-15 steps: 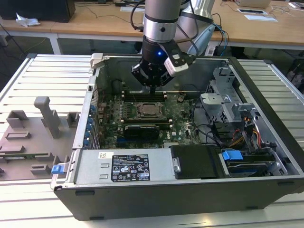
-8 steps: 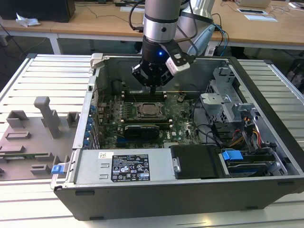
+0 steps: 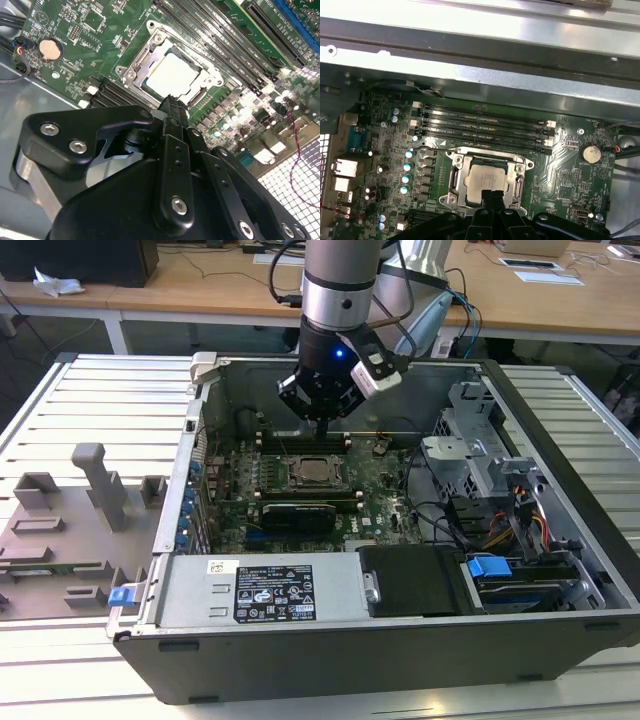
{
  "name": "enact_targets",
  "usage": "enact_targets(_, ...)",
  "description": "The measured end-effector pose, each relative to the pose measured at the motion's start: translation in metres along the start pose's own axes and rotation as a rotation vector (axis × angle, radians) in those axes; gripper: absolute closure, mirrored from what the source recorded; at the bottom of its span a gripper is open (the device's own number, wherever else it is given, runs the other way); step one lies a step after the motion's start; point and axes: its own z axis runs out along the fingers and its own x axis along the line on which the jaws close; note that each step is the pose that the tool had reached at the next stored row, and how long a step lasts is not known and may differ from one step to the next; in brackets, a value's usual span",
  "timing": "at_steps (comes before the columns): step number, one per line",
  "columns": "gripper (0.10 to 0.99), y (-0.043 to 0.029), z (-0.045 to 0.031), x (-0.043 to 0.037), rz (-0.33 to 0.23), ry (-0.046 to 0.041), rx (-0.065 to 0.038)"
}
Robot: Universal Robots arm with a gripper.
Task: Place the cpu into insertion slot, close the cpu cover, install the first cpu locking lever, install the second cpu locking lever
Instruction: 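Install the first cpu locking lever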
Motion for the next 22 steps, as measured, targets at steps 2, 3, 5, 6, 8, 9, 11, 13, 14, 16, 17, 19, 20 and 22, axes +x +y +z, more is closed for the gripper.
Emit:
enact_targets(2, 0.98, -0.0001, 0.0, 0.0, 0.0, 0.0, -0.001)
enact_targets(3, 0.98, 0.0, 0.0, 0.0, 0.0, -0.0001, -0.001)
enact_targets(5, 0.98, 0.0, 0.0, 0.0007, 0.0, -0.0001, -0.001)
enact_targets(6, 0.98, 0.0001, 0.0, 0.0012, 0.0, -0.0001, -0.001)
enact_targets(8, 0.98, 0.0004, 0.0, 0.0038, 0.0, -0.0003, -0.001)
enact_targets(9, 0.98, 0.0007, 0.0, 0.0055, 0.0, -0.0002, 0.001)
enact_targets(11, 0.98, 0.0012, 0.0002, 0.009, 0.0, -0.0001, 0.004)
enact_targets(13, 0.98, 0.0018, 0.0003, 0.0133, 0.0, 0.0, 0.004)
enact_targets(14, 0.98, 0.0023, 0.0003, 0.0169, 0.0, 0.0, 0.004)
enact_targets(16, 0.98, 0.0028, 0.0004, 0.0203, 0.0, 0.0001, 0.004)
enact_targets(17, 0.98, 0.0029, 0.0005, 0.0213, 0.0, 0.0001, 0.004)
enact_targets(19, 0.98, 0.0033, 0.0005, 0.0244, 0.0, 0.0001, 0.004)
enact_targets(20, 0.98, 0.0036, 0.0005, 0.0266, 0.0, 0.0001, 0.004)
enact_targets(22, 0.98, 0.004, 0.0007, 0.0291, 0.0, 0.0, 0.004)
